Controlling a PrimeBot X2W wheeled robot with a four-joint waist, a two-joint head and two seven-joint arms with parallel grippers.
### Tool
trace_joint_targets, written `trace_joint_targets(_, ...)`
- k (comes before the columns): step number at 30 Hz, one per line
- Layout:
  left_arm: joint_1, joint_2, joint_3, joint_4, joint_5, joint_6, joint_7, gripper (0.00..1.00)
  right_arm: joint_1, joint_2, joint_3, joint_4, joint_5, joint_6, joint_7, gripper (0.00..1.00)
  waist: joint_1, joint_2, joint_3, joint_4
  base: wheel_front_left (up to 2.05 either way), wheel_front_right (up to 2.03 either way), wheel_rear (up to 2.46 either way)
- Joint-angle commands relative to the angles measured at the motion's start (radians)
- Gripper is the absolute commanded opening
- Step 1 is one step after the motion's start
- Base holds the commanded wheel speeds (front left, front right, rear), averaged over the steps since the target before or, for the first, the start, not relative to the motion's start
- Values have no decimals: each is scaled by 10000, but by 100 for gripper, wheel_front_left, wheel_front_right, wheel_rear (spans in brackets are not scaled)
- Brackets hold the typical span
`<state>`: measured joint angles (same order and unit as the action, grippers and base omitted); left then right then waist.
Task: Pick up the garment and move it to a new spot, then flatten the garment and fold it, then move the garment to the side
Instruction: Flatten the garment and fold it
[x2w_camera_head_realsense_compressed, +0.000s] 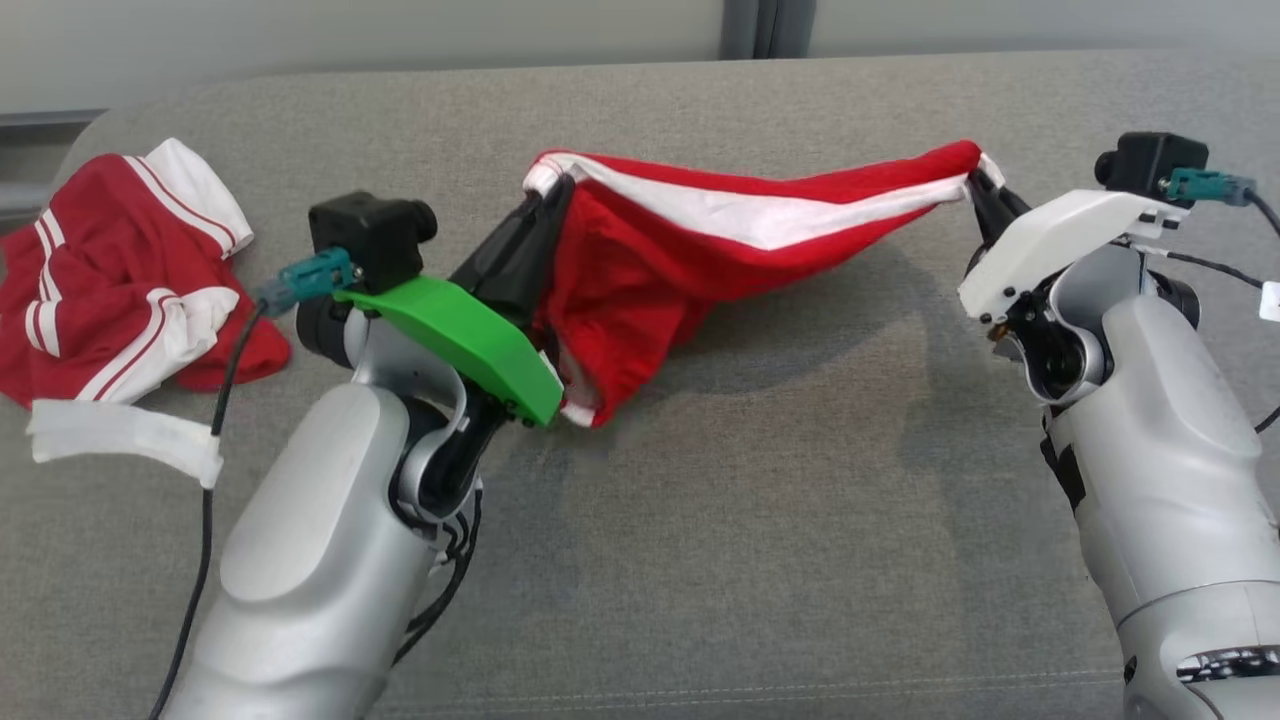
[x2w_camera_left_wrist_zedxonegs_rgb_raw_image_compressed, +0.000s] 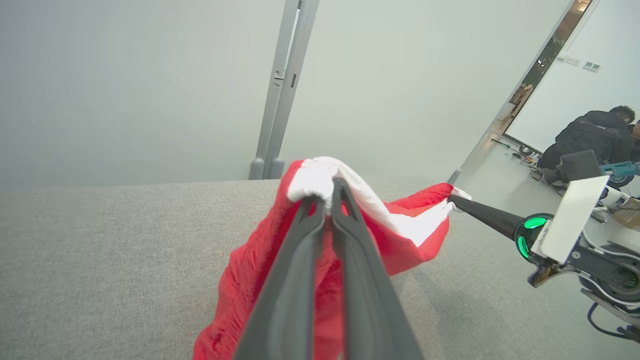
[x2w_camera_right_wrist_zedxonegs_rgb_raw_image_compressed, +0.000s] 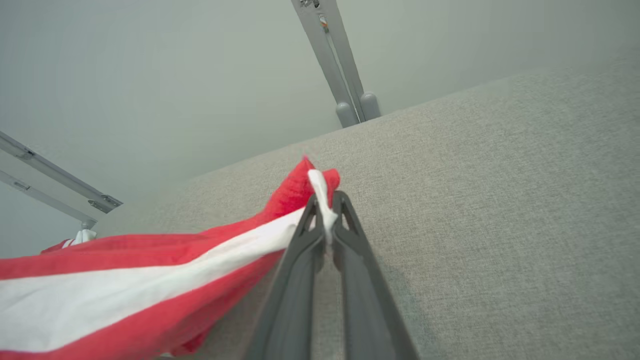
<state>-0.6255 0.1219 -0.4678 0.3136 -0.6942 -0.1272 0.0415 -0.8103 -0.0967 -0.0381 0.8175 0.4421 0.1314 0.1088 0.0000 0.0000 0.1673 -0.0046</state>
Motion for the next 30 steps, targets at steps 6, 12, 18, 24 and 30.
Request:
trace_joint_targets(6,-971,22,296,394,-245,-30,-86,0,-255,64,54,-1275,1147,-10,428,0,0,0,-577,-713,0,0,0)
trace_joint_targets(12,-1788,209,677,810,-324,112,-143,0,-606,198,-222,-1995,1506,-7,1150,0,0,0,-89,-1211,0,0,0)
trace_joint_targets(18,-3408,648,1140,1214,-370,110,54,0,-1864,390,-693,-1676,1138,-7,1501,0,0,0,1353,-1802,0,0,0)
trace_joint_targets(24,-5424,1064,1706,1301,-674,54,57,0,-3698,463,-857,-881,1268,-13,1047,0,0,0,2791,-2193,0,0,0)
trace_joint_targets(30,-8041,1489,2298,1313,-933,95,197,0,-6091,423,-518,174,1877,-18,-56,0,0,0,4138,-2399,0,0,0)
